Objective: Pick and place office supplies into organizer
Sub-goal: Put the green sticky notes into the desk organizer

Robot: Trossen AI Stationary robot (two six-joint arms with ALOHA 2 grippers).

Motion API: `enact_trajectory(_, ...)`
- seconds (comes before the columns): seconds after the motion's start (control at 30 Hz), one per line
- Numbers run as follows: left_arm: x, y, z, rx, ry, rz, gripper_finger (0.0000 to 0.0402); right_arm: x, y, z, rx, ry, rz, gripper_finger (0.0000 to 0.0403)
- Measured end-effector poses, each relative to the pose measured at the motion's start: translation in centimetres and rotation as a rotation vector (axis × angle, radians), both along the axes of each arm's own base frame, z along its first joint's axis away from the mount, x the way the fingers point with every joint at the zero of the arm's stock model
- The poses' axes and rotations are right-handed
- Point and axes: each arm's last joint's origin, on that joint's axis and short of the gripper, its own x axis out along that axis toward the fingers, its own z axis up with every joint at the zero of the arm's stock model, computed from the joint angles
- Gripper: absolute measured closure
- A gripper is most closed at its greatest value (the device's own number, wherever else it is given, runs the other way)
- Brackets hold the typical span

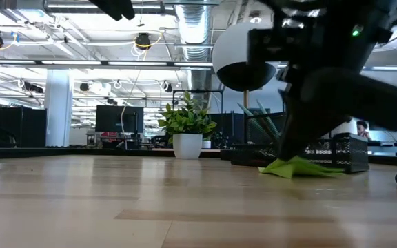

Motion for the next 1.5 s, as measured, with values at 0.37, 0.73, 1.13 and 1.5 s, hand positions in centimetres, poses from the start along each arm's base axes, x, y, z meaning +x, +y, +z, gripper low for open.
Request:
enact_trajectory(0.37, 0.0, 0.0, 0.0, -0.006, 0.003, 0.001, 0.0189, -5.8, 0.7, 9.2, -0.161, -0.184, -0.1, 0.0402)
enact_trajectory(0.73, 0.1, -0.1, -0.1, -0.028, -0.011, 0.01, 0.0189, -8.8, -2.0, 12.8, -0.307, -0.239, -0.201, 0.0403)
enact_trajectory(1.13, 0.1, -0.1, -0.1, -0.037, -0.025, 0.022, 0.0189, -5.8, -3.7, 7.5, -0.49, 0.018, -0.305, 0.0403)
enact_trajectory(1.5, 0.1, -0.1, -0.1, -0.036, -0.023, 0.02, 0.0189, -6.5, -6.5, 9.2, -0.361, 0.042, -0.263, 0.0403)
